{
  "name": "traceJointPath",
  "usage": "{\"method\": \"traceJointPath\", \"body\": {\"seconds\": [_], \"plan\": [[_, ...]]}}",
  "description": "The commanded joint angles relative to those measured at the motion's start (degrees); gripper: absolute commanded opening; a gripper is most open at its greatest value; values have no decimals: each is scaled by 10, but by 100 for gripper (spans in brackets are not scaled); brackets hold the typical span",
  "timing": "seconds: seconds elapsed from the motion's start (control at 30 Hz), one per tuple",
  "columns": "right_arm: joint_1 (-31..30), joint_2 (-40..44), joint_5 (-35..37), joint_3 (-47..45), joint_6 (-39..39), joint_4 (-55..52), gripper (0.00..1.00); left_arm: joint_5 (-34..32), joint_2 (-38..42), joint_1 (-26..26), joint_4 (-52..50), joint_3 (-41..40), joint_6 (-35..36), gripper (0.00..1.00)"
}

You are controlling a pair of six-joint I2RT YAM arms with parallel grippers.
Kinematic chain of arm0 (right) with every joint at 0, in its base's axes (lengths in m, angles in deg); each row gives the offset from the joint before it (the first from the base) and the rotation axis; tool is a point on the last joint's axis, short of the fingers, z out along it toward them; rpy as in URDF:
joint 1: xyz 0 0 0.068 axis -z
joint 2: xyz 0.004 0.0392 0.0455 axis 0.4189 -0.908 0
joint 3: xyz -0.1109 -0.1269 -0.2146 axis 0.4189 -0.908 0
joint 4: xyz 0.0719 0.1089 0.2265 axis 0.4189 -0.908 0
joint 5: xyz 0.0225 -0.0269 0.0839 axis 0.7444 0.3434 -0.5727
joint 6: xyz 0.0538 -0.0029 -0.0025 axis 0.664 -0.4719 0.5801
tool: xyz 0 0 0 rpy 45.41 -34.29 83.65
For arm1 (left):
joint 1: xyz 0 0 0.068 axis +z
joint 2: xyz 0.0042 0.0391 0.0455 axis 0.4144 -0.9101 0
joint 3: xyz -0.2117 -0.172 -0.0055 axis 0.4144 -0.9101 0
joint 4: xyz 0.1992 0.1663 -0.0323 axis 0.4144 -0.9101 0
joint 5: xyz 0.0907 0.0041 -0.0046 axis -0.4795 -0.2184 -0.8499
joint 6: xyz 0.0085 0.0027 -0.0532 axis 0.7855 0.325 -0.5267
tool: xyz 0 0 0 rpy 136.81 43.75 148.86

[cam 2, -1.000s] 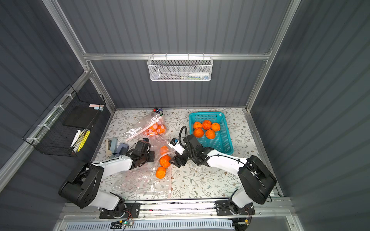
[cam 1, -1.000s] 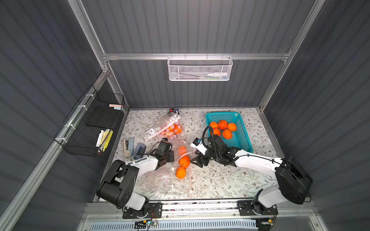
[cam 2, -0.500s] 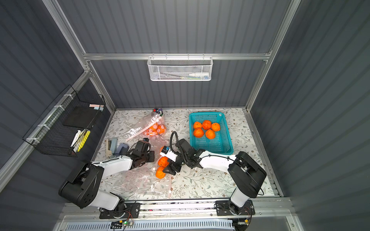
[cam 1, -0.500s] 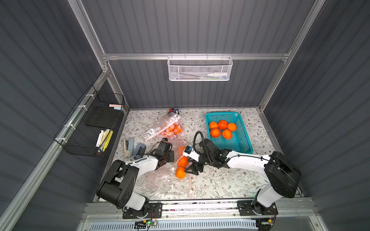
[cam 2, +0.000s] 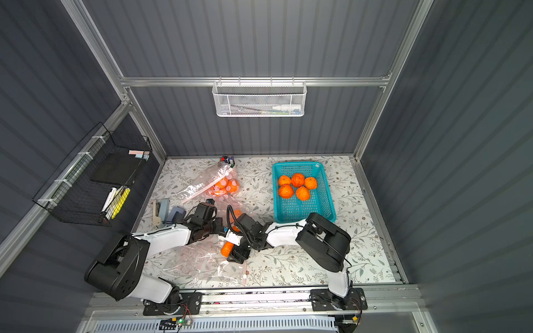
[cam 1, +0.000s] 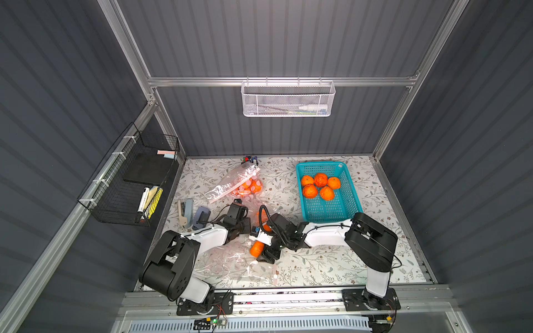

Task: Open the zip-top bag and take out the orange
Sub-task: Pick up the orange from the zipper food storage bag, then place the orange in the basket.

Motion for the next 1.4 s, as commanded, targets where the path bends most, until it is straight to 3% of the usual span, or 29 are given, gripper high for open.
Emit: {"method": "traceJointPath", "body": {"seconds": [0.0,0.13,0.3,0.47,0.6,0.8,0.97,1.13,1.37], "plan": [[-1,14,17,-4,8,24,76,-4,-14,3,-29,-8,-5,0],[-1,11,-2,-7,33,46,78,-2,-17,3,-29,-7,-4,0],[-1,12,-12,-7,32,33,61,-3,-14,2,-29,-8,-4,0],[2,86,-50,-34,-15,3,58,-3,-13,3,-29,-9,-5,0],[35,158,-26,-57,-19,-16,58,-3,-12,3,-29,-10,-4,0],[204,281,103,-93,98,-32,56,-5,-4,3,-26,-14,-6,0],[354,344,195,-114,146,-63,57,-3,-4,3,-26,-14,-6,0],[445,292,315,-67,168,-138,58,-3,-1,3,-23,-15,-6,0],[469,163,403,23,175,-165,61,-2,-2,3,-24,-16,-5,0]]}}
